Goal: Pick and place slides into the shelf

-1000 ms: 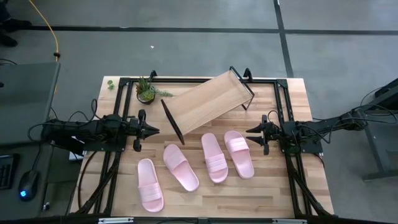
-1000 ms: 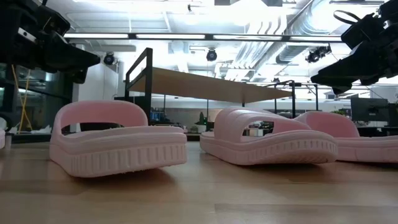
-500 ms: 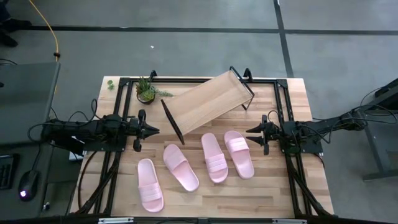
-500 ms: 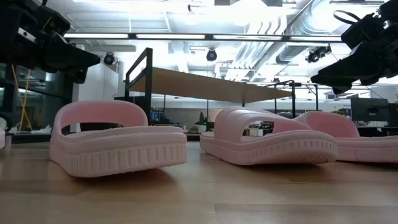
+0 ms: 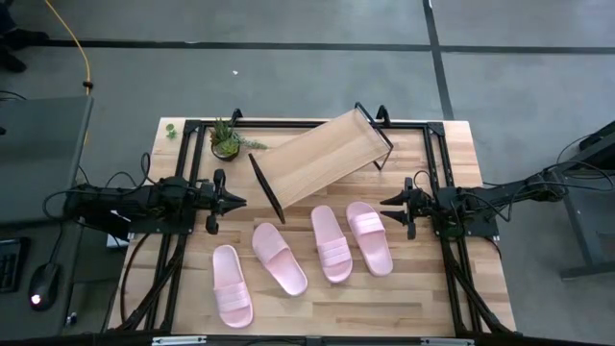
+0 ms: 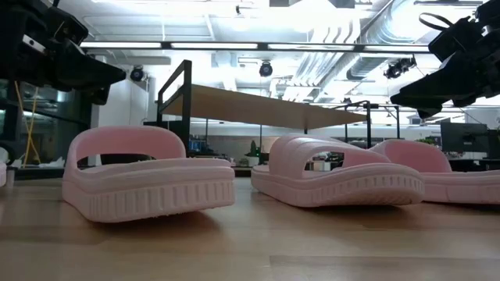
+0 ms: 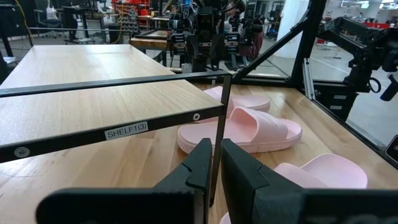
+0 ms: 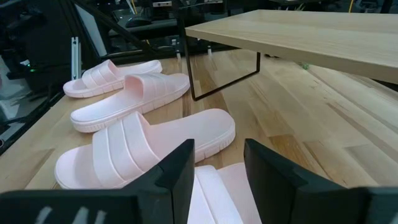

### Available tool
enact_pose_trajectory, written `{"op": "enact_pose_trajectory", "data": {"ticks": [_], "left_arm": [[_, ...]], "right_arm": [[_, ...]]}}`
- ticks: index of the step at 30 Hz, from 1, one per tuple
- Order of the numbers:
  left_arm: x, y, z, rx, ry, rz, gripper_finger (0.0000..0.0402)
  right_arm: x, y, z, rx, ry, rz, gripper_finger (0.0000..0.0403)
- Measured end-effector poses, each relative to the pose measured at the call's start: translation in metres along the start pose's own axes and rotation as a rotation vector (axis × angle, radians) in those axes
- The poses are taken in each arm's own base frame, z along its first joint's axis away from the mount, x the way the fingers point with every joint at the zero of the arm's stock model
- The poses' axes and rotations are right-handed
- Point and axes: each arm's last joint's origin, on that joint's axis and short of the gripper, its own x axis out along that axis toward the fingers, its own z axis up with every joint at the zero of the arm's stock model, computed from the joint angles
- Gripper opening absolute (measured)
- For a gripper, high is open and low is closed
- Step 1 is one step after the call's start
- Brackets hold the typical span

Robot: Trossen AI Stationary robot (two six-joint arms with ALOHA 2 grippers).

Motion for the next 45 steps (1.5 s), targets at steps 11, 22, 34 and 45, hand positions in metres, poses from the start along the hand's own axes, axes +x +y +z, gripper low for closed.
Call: {"op": "enact_pose_trajectory", "data": {"ticks": [11,22,34,45], "left_arm": [[0.0,0.0,0.0,0.0,0.0,0.0,0.0024],[0.0,0.0,0.0,0.0,0.0,0.0,0.0024],[0.0,0.0,0.0001,-0.003,0.0,0.0,0.0024],[0.0,0.0,0.0001,-0.09,0.0,0.0,0.0024]], "right_arm": [[0.0,0.0,0.0,0.0,0.0,0.0,0.0133],[0.0,0.0,0.0,-0.071,0.0,0.0,0.0133],[0.0,-0.0001,0.0,-0.095,0.0,-0.004,0.0133],[0.0,0.0,0.0004,-0.085,-0.005,-0.004,0.0133]]}}
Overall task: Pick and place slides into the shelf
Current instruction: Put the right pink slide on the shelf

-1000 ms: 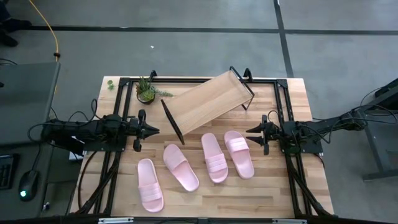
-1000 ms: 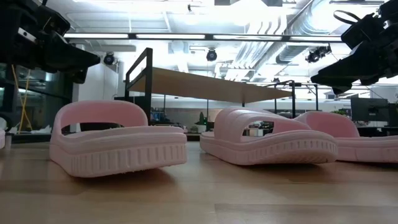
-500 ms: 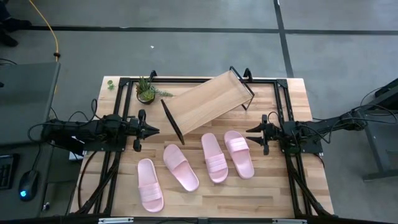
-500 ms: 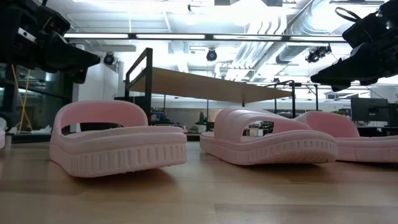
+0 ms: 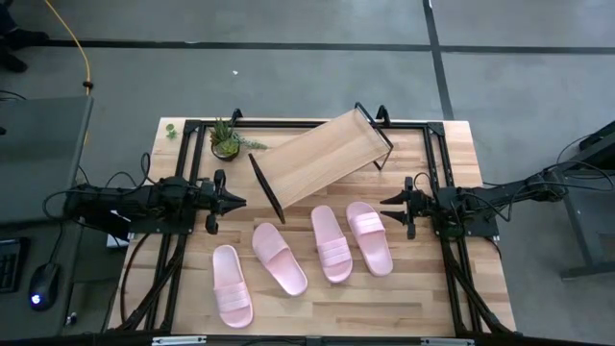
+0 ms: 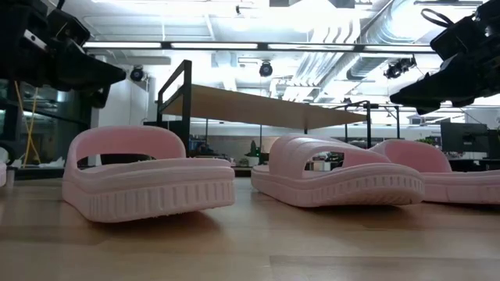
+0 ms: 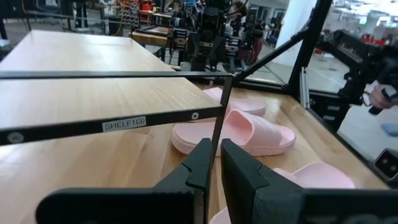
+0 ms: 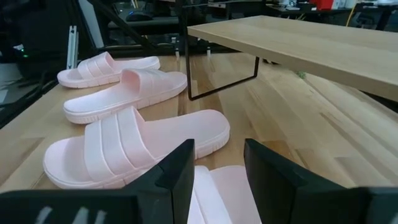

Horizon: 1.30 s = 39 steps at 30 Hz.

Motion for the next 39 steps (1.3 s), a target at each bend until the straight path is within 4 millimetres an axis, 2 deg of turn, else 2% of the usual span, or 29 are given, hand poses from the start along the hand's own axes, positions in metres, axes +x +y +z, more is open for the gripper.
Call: {"op": "enact_pose_trajectory", "data": {"ticks": [5,13,16,21,25,28,33,36,39], "left_arm": [[0.0,0.0,0.001,-0.021,-0.015,0.014,0.0024],[0.0,0.0,0.005,-0.135,-0.063,0.025,0.0032],[0.0,0.0,0.006,-0.149,-0.064,0.016,0.0058],[-0.001,0.0,0.011,-0.104,-0.124,0.036,0.0127],[-0.003,-0.001,0.023,0.004,-0.248,0.032,0.0175],[-0.008,-0.004,0.037,0.097,-0.4,0.029,0.0193],[-0.017,-0.006,0.055,0.186,-0.605,0.038,0.0195],[-0.02,-0.008,0.065,0.178,-0.611,0.048,0.019],[-0.022,-0.009,0.076,0.148,-0.573,0.041,0.0185]], "right_arm": [[0.0,0.0,0.0,0.08,-0.001,0.002,0.0133],[0.0,-0.002,0.001,0.038,-0.009,-0.055,0.0133],[0.0,-0.003,0.002,0.03,-0.026,-0.093,0.0133],[-0.001,-0.002,0.01,0.004,-0.103,-0.097,0.0133],[-0.001,-0.002,0.014,0.01,-0.149,-0.094,0.0133],[-0.001,-0.002,0.016,-0.004,-0.168,-0.078,0.0133],[-0.002,-0.001,0.021,0.004,-0.211,-0.041,0.0133],[-0.002,0.0,0.021,0.0,-0.211,-0.03,0.0133],[-0.004,-0.001,0.026,-0.08,-0.27,-0.052,0.0133]]}}
